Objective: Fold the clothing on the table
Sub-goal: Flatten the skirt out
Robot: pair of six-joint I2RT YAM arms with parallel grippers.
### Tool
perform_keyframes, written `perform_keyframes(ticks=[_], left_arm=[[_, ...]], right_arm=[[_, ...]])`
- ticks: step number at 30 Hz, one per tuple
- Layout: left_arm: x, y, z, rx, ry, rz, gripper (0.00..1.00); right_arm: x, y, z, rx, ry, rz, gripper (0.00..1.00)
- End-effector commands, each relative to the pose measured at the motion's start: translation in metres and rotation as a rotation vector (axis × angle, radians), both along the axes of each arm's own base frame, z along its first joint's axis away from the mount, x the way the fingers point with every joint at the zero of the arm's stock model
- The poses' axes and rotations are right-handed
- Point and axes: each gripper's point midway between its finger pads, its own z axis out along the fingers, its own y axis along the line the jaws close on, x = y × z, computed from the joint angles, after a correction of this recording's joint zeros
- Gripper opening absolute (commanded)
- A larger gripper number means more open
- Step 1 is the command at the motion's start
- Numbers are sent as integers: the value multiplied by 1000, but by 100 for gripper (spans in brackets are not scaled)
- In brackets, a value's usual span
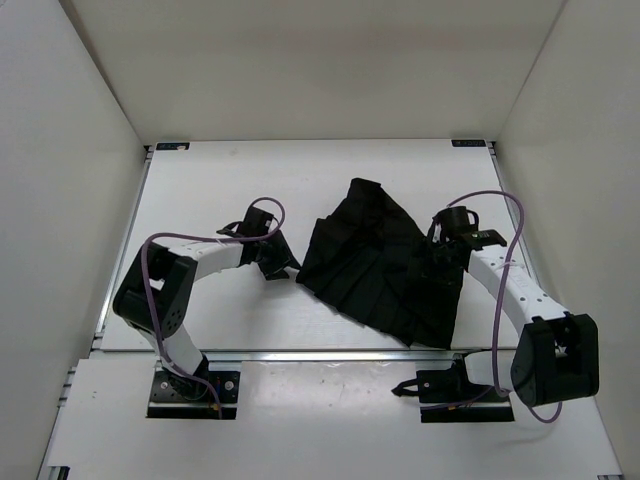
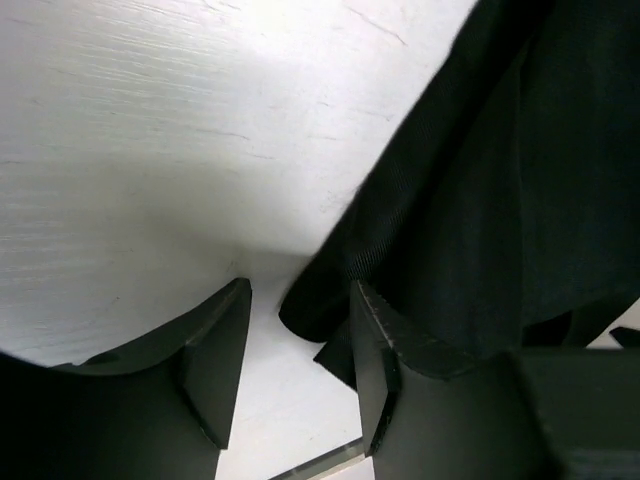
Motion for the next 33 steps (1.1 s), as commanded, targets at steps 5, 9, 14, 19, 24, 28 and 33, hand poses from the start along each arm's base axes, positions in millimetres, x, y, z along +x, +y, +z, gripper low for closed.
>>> perform_keyframes(ticks=[5, 9, 14, 19, 24, 28, 33], left_arm=[[11, -4, -4, 14, -4, 24, 50], [14, -15, -1, -11, -1, 3, 43], [7, -25, -5, 9, 20, -35, 49], [-1, -42, -11, -13, 42, -77, 28], [11, -54, 7, -53, 3, -77, 0], [66, -70, 89, -128, -168, -70, 0], [97, -68, 224, -135, -478, 8, 0]], right_arm=[[5, 4, 5, 52, -42, 0, 76], [5, 6, 6, 66, -48, -1, 76], [6, 5, 6, 81, -54, -13, 75], [5, 4, 4, 84, -52, -29, 75], [5, 5, 4, 98, -50, -20, 75], [8, 1, 6, 90, -73, -44, 74], [11, 0, 11, 124, -96, -65, 74]])
